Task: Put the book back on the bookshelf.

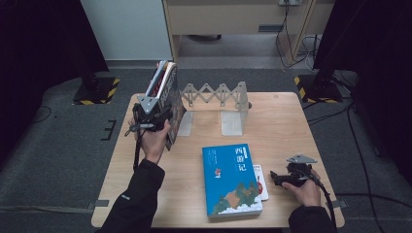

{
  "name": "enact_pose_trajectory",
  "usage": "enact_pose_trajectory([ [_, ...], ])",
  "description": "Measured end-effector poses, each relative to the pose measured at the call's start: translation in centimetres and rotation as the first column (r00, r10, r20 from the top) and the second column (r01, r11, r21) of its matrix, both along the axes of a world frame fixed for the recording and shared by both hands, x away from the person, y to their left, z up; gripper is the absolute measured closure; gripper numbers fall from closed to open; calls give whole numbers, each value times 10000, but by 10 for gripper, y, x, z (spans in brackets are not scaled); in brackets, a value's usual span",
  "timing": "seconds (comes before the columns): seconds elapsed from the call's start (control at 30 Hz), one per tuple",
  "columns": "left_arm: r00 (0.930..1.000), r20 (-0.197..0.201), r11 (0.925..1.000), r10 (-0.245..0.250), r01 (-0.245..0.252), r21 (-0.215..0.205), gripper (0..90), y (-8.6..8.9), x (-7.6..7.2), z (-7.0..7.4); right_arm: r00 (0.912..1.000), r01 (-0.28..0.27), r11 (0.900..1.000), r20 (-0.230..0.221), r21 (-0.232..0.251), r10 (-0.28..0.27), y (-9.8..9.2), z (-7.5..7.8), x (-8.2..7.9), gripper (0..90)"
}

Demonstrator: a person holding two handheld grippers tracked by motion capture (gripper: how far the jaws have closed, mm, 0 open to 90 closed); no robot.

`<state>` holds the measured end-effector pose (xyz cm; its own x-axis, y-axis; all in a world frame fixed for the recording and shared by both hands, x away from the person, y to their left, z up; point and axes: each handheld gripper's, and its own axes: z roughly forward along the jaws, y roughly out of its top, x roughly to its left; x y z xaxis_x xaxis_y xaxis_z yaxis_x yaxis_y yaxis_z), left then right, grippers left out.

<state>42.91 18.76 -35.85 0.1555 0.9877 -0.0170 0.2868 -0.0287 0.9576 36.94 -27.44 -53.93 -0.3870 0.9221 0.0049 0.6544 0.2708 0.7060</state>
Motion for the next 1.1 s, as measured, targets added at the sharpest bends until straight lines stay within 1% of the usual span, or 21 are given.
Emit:
enact_pose_trajectory([
  [0.07, 9999, 26, 9999, -108, 108, -108, 507, 2, -5, -2, 10000, 10, 10000, 19, 4, -10, 0, 0, 0, 14],
  [0.13, 9998, 141, 9999, -151, 151, 3, 495, 2, -9, -3, 10000, 9, 10000, 17, 1, -9, 0, 0, 0, 14],
  [0.27, 9987, 235, 9987, -462, 467, -210, 470, 3, -19, -5, 10000, 7, 10000, 17, 2, -7, 0, 0, 0, 14],
  [0.33, 9980, 232, 9979, -589, 595, -242, 463, 3, -25, -5, 10000, 7, 10000, 18, 3, -7, 0, 0, 0, 14],
  [0.43, 9965, 231, 9959, -805, 813, -397, 448, 5, -34, -6, 10000, 8, 10000, 19, 5, -8, 0, 0, 0, 14],
  [0.53, 9943, 309, 9942, -1018, 1028, -313, 430, 6, -43, -8, 10000, -9, 10000, -2, 0, 9, 0, 0, 0, 14],
  [0.63, 9925, 302, 9924, -1181, 1191, -310, 420, 6, -50, -12, 10000, 1, 10000, -30, 20, -1, 0, 0, 0, 14],
  [0.73, 9898, 153, 9890, -1417, 1422, -406, 413, 7, -55, -19, 10000, 9, 10000, -14, 25, -9, 0, 0, 0, 14],
  [0.8, 9884, 45, 9877, -1518, 1518, -373, 410, 6, -58, -24, 10000, 11, 10000, -16, 26, -11, 0, 0, 0, 14],
  [0.87, 9862, -99, 9851, -1655, 1648, -484, 407, 6, -60, -31, 10000, 9, 10000, -15, 25, -8, 0, 0, 0, 14],
  [0.97, 9828, -358, 9822, -1812, 1790, -568, 402, 7, -63, -43, 10000, 8, 10000, -16, 26, -8, 0, 0, 0, 14],
  [1.03, 9783, -672, 9794, -1959, 1917, -635, 400, 6, -62, -49, 10000, 8, 10000, -17, 26, -8, 0, 0, 0, 13],
  [1.1, 9775, -758, 9789, -1970, 1919, -697, 397, 7, -62, -54, 10000, 14, 10000, -27, 14, -14, 0, 0, 0, 7],
])
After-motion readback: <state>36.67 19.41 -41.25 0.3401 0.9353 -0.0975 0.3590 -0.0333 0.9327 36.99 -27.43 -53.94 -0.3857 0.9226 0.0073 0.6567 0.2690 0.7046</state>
